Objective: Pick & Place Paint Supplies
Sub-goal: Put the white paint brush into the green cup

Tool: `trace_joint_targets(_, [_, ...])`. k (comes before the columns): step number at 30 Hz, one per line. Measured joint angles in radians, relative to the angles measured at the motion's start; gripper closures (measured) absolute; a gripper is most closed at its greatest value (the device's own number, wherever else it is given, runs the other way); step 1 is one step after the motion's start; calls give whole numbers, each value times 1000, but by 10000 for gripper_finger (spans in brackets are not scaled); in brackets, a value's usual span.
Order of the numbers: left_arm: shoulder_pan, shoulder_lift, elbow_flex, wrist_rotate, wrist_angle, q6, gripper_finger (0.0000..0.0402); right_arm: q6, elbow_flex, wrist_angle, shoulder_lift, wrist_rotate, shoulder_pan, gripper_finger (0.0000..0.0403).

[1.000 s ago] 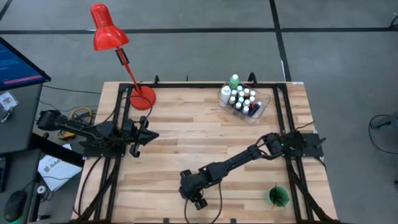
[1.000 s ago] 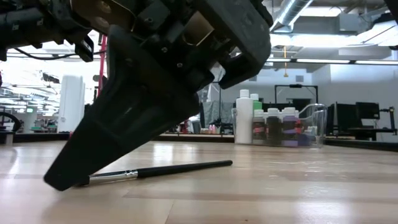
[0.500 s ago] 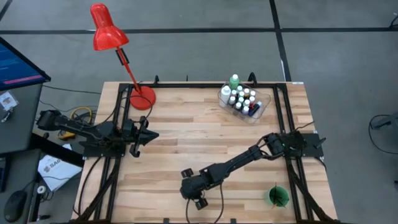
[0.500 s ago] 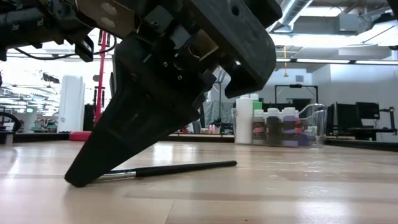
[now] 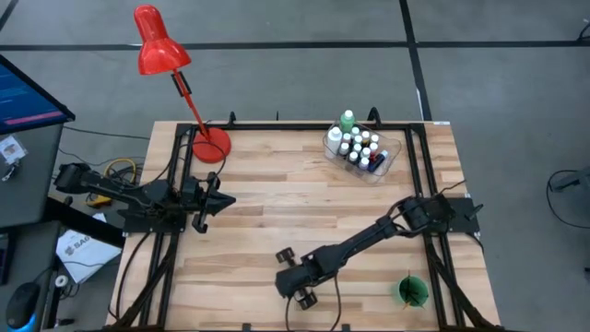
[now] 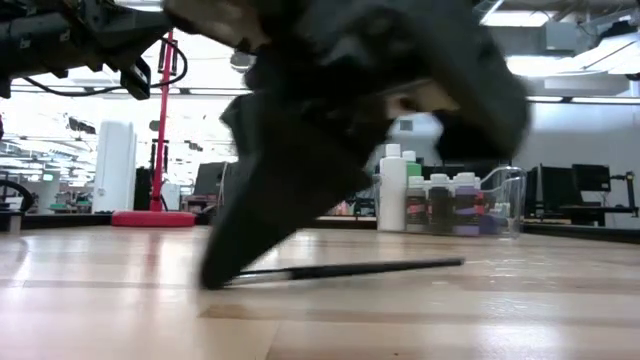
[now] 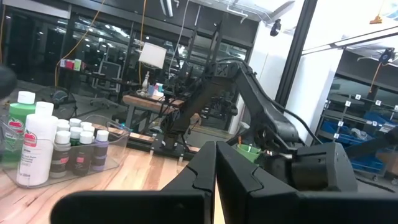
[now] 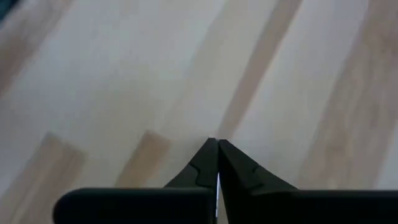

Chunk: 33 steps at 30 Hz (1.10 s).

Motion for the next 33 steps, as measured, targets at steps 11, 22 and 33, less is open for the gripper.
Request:
trace_joint_targets(11, [0,0,0,3,0,0,400,50,0,-242,-257,194,42,403])
trace_joint_targets(22, [0,0,0,2,0,0,400,377,4,-571,-585,536,273,403])
trace_joint_targets(33, [0,0,0,-1,0,0,400,943,5,-959,-779,930,662,403])
